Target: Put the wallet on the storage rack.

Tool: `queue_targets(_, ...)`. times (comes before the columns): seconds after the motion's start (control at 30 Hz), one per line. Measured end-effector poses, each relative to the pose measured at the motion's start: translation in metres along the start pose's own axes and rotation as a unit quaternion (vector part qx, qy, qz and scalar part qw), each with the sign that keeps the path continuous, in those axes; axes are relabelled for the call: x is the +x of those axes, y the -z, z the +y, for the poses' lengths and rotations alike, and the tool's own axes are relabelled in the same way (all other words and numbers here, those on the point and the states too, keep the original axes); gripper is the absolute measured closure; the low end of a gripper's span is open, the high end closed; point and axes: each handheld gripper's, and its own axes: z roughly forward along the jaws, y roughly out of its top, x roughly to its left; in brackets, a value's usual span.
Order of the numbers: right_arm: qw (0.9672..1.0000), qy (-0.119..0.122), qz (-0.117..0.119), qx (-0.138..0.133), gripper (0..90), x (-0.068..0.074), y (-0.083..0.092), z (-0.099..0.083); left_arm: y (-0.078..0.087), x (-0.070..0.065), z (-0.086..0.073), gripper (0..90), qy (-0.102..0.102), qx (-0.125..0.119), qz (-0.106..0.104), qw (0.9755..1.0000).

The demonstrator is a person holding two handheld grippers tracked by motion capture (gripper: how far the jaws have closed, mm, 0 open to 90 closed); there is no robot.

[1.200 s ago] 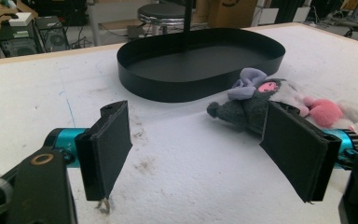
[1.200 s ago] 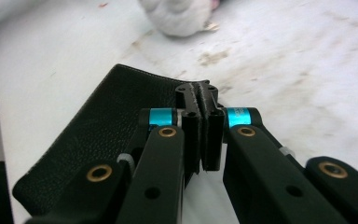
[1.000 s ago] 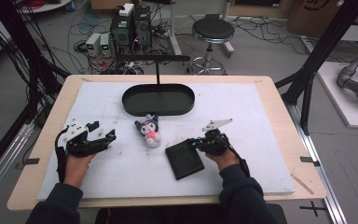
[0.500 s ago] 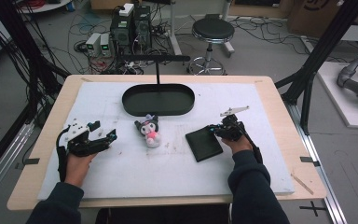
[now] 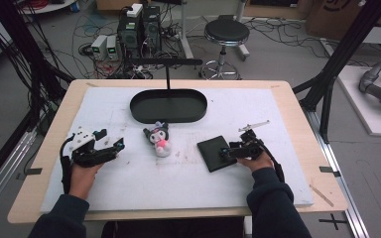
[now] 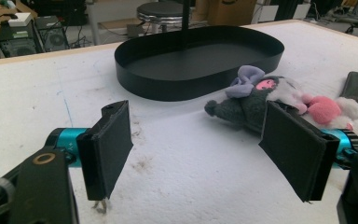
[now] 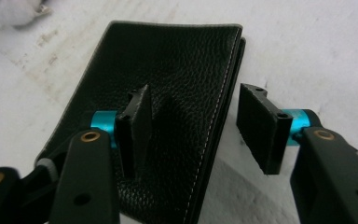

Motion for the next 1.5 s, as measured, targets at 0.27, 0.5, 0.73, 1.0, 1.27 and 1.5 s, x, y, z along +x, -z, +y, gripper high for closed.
queue_targets(0.27,0.9998,0.009,-0.015,-0.008,78.1,0.000,0.005,0.001,-0.002,-0.001,-0.001,25.1,0.000,0.002,-0.002,1.0000)
queue_targets(0.5,0.9991,0.014,-0.018,-0.037,89.4,0.001,0.012,0.004,-0.002,0.000,0.000,25.3,0.000,0.000,-0.002,1.0000)
queue_targets(0.73,0.9884,0.080,-0.093,-0.089,89.7,0.013,0.049,0.020,0.001,0.003,-0.002,25.5,0.005,-0.002,0.004,1.0000)
queue_targets(1.0,0.9730,0.183,-0.092,-0.105,89.7,0.047,0.057,0.032,0.002,0.005,-0.002,25.7,0.008,-0.002,0.009,0.9999)
queue_targets(1.27,0.9685,0.215,-0.076,-0.101,88.9,0.066,0.034,0.038,0.003,0.006,-0.001,25.7,0.008,-0.017,0.011,0.9998)
queue_targets(1.5,0.9680,0.184,-0.094,-0.142,47.6,0.062,0.038,0.031,0.006,0.007,-0.001,25.7,0.008,-0.019,0.013,0.9997)
